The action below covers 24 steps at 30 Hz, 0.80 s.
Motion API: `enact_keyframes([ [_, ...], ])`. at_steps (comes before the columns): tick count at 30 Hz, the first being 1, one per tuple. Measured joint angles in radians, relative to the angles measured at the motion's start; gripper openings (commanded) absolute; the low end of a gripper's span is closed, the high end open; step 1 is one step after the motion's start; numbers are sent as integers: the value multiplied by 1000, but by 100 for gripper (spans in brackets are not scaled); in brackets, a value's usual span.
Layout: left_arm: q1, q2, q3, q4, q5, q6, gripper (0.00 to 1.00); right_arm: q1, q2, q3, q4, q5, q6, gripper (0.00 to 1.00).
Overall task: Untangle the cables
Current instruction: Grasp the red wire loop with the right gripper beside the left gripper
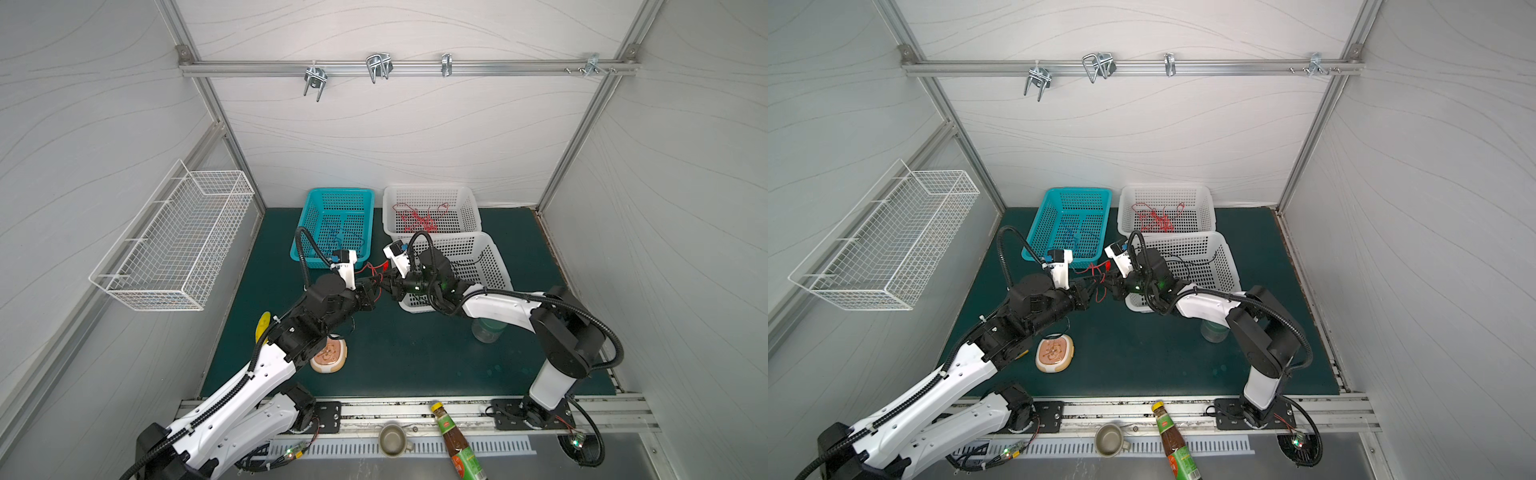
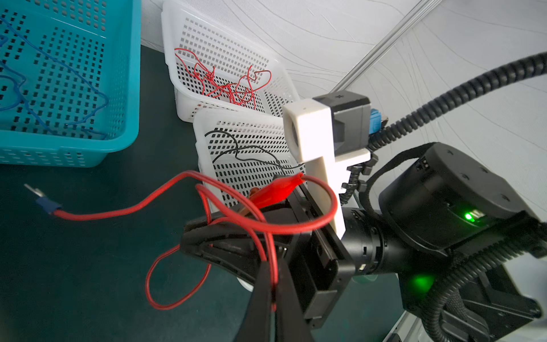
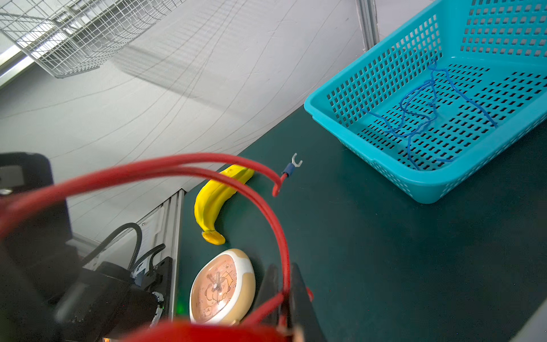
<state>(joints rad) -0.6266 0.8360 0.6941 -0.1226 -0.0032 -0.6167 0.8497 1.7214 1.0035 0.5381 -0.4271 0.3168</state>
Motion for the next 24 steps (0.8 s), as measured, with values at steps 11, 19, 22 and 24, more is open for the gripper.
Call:
enact_keyframes([
  [11, -1, 0, -2, -46, -29, 10, 61, -3, -3, 30, -62, 65, -33, 1],
  [19, -1, 0, -2, -79, -60, 24, 77, -64, -18, 44, -88, 103, -52, 0],
  [22, -1, -5, -3, -95, -76, 29, 78, -101, -27, 54, -110, 126, -68, 0],
  [24, -1, -15, -5, -102, -89, 30, 78, -126, -33, 69, -126, 145, -82, 0],
])
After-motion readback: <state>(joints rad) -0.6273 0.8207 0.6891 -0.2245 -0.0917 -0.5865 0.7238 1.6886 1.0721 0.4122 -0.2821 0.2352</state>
